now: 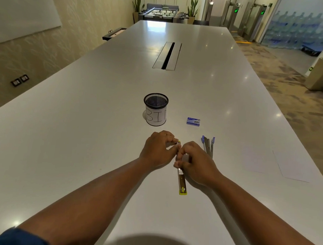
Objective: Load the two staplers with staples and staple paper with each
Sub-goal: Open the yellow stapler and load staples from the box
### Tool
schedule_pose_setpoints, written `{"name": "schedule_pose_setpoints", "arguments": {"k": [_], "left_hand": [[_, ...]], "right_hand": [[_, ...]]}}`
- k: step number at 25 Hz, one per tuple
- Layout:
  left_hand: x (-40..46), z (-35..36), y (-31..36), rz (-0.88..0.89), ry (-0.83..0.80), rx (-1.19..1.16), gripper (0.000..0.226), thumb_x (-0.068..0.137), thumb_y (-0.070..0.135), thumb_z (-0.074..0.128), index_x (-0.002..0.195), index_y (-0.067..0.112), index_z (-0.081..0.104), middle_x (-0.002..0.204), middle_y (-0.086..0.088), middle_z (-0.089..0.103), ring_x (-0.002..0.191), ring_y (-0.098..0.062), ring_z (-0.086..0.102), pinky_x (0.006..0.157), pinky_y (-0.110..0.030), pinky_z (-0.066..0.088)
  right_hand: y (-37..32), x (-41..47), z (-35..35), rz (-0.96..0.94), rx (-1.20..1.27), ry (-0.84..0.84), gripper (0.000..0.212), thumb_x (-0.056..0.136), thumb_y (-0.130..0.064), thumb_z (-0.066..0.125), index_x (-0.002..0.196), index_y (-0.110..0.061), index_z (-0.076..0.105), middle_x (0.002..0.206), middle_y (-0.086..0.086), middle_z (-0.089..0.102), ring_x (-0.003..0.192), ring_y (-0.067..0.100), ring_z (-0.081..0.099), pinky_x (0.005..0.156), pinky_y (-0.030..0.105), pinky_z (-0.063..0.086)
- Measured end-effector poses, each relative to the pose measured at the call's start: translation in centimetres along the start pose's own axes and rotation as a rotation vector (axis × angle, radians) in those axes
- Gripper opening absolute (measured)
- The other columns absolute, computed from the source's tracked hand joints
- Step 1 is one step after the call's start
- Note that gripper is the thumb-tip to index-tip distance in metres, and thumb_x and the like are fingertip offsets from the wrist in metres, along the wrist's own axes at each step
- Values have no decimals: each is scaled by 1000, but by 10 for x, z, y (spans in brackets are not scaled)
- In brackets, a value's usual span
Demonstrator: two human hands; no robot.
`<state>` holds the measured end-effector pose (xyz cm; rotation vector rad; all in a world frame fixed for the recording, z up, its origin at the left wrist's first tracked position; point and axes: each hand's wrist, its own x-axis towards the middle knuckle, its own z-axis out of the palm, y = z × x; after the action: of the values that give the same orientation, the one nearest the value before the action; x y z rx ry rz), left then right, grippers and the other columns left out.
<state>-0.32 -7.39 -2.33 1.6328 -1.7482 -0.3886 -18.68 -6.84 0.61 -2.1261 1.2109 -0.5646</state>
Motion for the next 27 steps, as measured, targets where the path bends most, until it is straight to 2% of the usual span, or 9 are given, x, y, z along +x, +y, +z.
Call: {"name": "schedule_pose_setpoints", "arguments": {"k": [5,8,12,16,18,21,24,25,27], "left_hand": [[1,-1,1,-6,0,17,32,86,49,69,110,27,78,113,11,71,103,-8,64,87,-39,57],[0,-1,2,-4,16,9,33,85,50,70,108,27,78,112,11,71,100,-6,65,86,-38,57],[-1,-1,2,-7,15,32,35,86,53,67,109,29,77,113,13,70,103,-7,63,88,-37,56],[0,-1,1,-1,-25,46,37,89,58,58,110,31,72,112,13,70,103,-9,63,87,-38,56],[2,1,-2,-23,-39,35,35,95,54,53,116,31,69,117,11,70,108,-12,63,91,-41,54],[16,4,-1,-58,-41,-66,32,97,41,50,113,23,71,118,3,71,108,-14,64,94,-43,53],[37,8,5,-37,-86,-194,21,96,24,51,83,11,61,95,-10,65,86,-18,60,85,-41,55],[44,10,6,-35,-95,-232,20,97,21,52,81,10,57,96,-8,62,85,-15,58,85,-38,53],[59,16,4,-58,-95,-259,15,99,18,55,94,7,65,113,-3,60,98,-10,60,89,-29,51]], "right_hand": [[1,-6,7,74,117,102,46,78,-28,84,99,-47,48,89,-28,63,56,3,51,61,37,53],[0,-7,8,71,135,120,47,77,-28,84,103,-48,50,92,-23,64,60,4,54,63,41,57],[0,-9,8,68,143,109,41,79,-26,81,103,-47,56,90,-16,66,78,14,65,73,47,60],[1,-6,-3,34,148,26,37,84,-31,78,113,-41,57,93,-13,65,79,12,65,78,44,59],[2,-2,-12,15,157,10,32,88,-32,76,115,-35,59,91,-8,65,75,11,63,75,38,58],[6,10,-30,-3,67,93,16,91,-32,72,106,-28,67,79,-8,67,67,3,61,67,27,51],[16,30,-56,31,5,226,6,92,-26,70,90,-22,73,74,-5,72,66,10,65,68,32,53],[20,38,-64,51,-1,260,7,92,-24,69,88,-21,74,74,-4,73,67,13,66,68,33,53],[32,54,-77,104,-2,294,8,91,-20,69,88,-20,76,77,-6,74,71,13,66,70,32,52]]}}
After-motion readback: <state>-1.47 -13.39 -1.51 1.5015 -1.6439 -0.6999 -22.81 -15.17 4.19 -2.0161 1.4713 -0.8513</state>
